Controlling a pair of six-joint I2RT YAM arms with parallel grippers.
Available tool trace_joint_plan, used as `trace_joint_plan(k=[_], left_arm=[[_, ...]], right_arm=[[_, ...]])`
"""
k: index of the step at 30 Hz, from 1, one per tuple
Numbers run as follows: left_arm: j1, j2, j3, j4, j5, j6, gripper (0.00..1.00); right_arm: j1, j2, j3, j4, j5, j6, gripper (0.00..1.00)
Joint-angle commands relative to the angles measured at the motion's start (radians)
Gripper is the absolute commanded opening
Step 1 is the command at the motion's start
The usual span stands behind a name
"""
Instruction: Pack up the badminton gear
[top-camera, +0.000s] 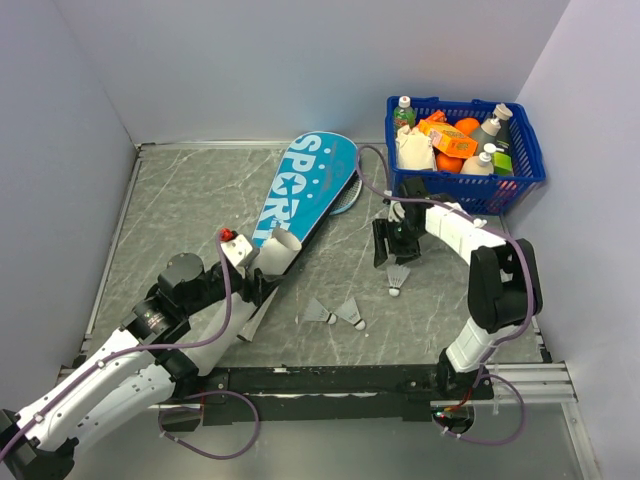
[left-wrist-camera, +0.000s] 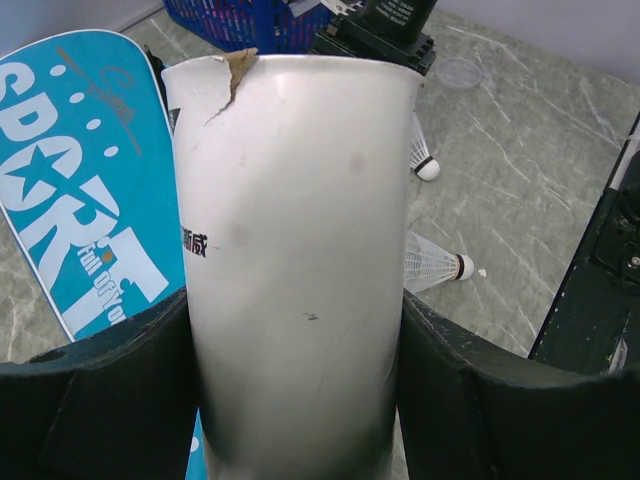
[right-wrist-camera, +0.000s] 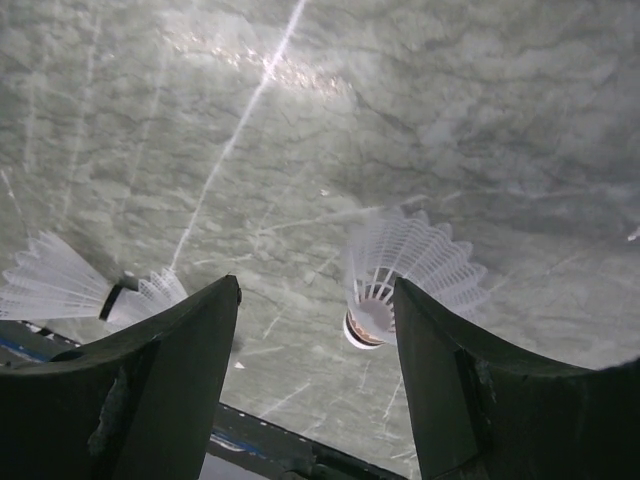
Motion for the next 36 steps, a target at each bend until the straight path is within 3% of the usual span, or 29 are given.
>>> trace_joint_plan(k=[1, 5, 11, 14, 15, 17, 18, 19, 30, 36], left_arm=[[-0.001, -0.001, 0.018, 0.018, 0.0, -0.059, 0.01], [0.0, -0.001, 0.019, 0.016, 0.005, -0.059, 0.01], [0.0, -0.001, 0.018, 0.016, 0.003, -0.06, 0.01], [-0.001, -0.001, 0.019, 0.016, 0.002, -0.06, 0.01], [0.0, 0.002, 0.019, 0.016, 0.0, -0.06, 0.01], [-0.001, 0.002, 0.019, 0.013, -0.006, -0.06, 0.01], [-0.001, 0.002, 0.019, 0.013, -0.01, -0.059, 0.01], [0.0, -0.001, 0.019, 0.013, -0.012, -0.057, 0.01], [-0.001, 0.027, 0.027, 0.016, -0.001, -0.046, 0.01], [-0.001, 0.074, 0.038, 0.035, 0.081, -0.051, 0.01]], right_arm=[[0.005, -0.075, -0.049, 0.003, 0.05, 0.022, 0.7], [0.003, -0.096, -0.087, 0.002, 0.053, 0.038, 0.69], [0.003, -0.139, -0.147, 0.003, 0.051, 0.065, 0.57], [0.001, -0.156, -0.173, 0.003, 0.045, 0.075, 0.4], [0.003, -0.162, -0.183, 0.005, 0.042, 0.079, 0.28], [0.003, -0.173, -0.193, 0.008, 0.027, 0.084, 0.16], [0.003, -0.178, -0.201, 0.014, 0.021, 0.087, 0.03], [0.003, -0.184, -0.204, 0.016, 0.016, 0.093, 0.0], [0.009, -0.414, -0.121, 0.011, -0.019, 0.199, 0.0], [0.058, -0.567, -0.014, 0.058, -0.082, 0.256, 0.0]])
